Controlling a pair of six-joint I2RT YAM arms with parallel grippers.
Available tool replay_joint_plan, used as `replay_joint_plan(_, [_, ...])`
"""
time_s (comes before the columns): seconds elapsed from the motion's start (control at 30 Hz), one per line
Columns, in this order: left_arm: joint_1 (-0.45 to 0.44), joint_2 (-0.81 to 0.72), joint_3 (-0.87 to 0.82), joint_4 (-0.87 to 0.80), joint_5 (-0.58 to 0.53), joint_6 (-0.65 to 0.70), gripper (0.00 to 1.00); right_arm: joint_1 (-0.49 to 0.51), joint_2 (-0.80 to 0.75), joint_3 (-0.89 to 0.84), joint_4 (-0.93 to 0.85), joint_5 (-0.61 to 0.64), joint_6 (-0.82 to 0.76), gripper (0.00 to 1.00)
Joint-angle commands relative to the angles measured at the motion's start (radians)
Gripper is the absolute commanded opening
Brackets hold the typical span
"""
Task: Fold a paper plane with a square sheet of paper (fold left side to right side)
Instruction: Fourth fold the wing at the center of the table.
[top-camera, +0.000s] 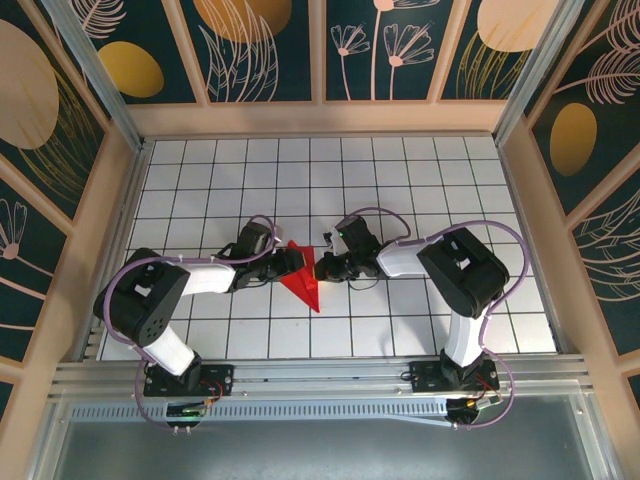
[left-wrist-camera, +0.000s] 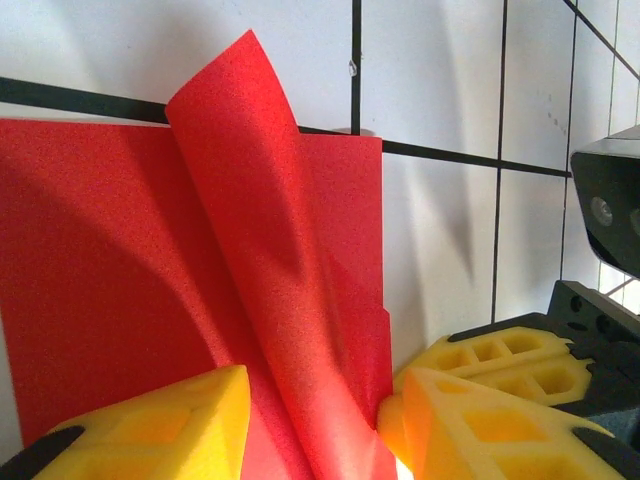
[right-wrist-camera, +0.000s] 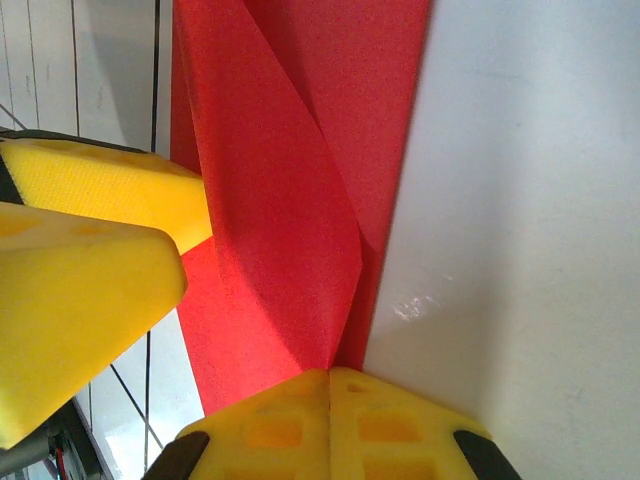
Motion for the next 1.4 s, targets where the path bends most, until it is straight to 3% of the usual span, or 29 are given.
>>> replay_joint_plan(0.0, [-0.001, -0.045, -0.005, -0.039, -0.025, -0.004, 0.46, 0.005, 0.071, -0.006, -0.06, 0.067, 0.0, 0.0])
replay_joint_plan(0.27, [-0.001, -0.14, 0.006, -0.1, -0.071, 0.013, 0.48, 0.019, 0.095, -0.002, -0.073, 0.084, 0.006, 0.0])
replay_joint_plan(0.53, [-0.005, -0.104, 0.004, 0.002, 0.058, 0.013, 0.18, 0.022, 0.092, 0.014, -0.109, 0.108, 0.001, 0.0])
replay_joint_plan(0.73, [-0.021, -0.02, 0.014, 0.064, 0.103, 0.004, 0.06, 0.025, 0.093, 0.015, -0.122, 0.117, 0.0, 0.0])
replay_joint_plan(1.37, [-0.026, 0.064, -0.02, 0.061, 0.043, 0.028, 0.01, 0.031, 0.094, 0.026, -0.173, 0.142, -0.019, 0.0])
